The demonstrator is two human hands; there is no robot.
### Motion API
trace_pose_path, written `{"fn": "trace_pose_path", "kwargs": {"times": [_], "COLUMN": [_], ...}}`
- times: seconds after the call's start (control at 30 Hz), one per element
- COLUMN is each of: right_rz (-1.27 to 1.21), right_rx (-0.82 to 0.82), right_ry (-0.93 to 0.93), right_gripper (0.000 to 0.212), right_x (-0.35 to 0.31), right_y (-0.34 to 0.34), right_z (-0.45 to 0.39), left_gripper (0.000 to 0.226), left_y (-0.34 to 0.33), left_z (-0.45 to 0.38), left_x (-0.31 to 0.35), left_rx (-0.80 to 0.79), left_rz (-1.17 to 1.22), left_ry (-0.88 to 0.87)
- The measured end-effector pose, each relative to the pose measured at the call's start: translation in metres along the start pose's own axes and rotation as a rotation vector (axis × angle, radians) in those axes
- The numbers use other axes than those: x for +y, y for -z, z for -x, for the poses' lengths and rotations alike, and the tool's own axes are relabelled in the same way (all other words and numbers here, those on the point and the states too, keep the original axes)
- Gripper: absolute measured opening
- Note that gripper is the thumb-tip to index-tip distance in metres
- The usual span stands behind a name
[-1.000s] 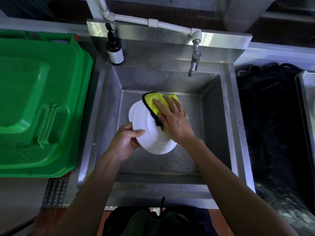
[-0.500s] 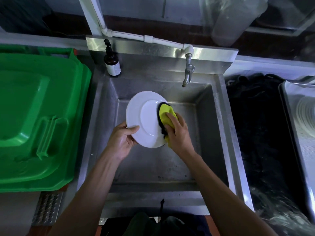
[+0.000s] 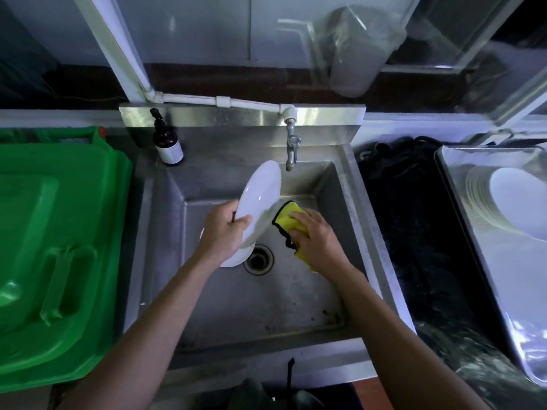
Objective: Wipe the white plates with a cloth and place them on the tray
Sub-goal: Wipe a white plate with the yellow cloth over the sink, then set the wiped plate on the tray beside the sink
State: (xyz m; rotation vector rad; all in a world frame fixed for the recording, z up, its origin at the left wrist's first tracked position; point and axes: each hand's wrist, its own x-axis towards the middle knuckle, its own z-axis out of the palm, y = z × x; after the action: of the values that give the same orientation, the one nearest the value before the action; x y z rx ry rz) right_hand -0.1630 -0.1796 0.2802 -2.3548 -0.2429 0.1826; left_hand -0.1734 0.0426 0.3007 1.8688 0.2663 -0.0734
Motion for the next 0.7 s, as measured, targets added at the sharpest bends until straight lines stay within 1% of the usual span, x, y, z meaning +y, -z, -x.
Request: {"fn": "trace_pose_path", "kwargs": {"times": [0.1,0.23,0.3,0.33,0.37,0.47,0.63,0.7], "right_rz": [0.005,-0.006,-0.017,-0.026,-0.03,-0.026,-0.027,-0.031], "right_rx": [0.068,0.173,0.216,0.23,0.24,0.262,0.324,0.333], "right_ry": [-0.014,-0.048,-0.075,-0.092,-0.104,-0.117,-0.157,-0.172], "right_gripper": [0.038,0.039,0.039,0.039,0.039,0.04,0.042,0.043], "right_x": [0.008,0.026,0.041,0.051,0.06,0.093,0.149,0.169], "right_y": [0.025,0.066,0.089,0.1,0.112,0.145,0.202,0.223], "right_z": [0.0,0.001,0.005,0.008,0.012,0.024,0.048,0.057], "left_gripper": [0.023,0.034,0.029,0.021,0.02,0.044,0.052,0.054], "left_y": [-0.015,-0.045,-0.064,-0.075,-0.085,-0.119,-0.187,-0.213], "left_z": [-0.002,-0.005,-0.007,-0.007,-0.006,-0.004,-0.011,-0.014], "left_x": [0.018,0.042,0.053,0.06,0.067,0.085,0.118,0.129], "left_rx": [-0.028,-0.063,-0.06,-0.042,-0.032,-0.071,-0.115,-0.137], "left_rz": [-0.22,-0.388,-0.444,-0.482,-0.522,-0.637,-0.741,-0.783], "left_ry": [-0.186,-0.343,-0.412,-0.456,-0.509,-0.609,-0.831,-0.859]}}
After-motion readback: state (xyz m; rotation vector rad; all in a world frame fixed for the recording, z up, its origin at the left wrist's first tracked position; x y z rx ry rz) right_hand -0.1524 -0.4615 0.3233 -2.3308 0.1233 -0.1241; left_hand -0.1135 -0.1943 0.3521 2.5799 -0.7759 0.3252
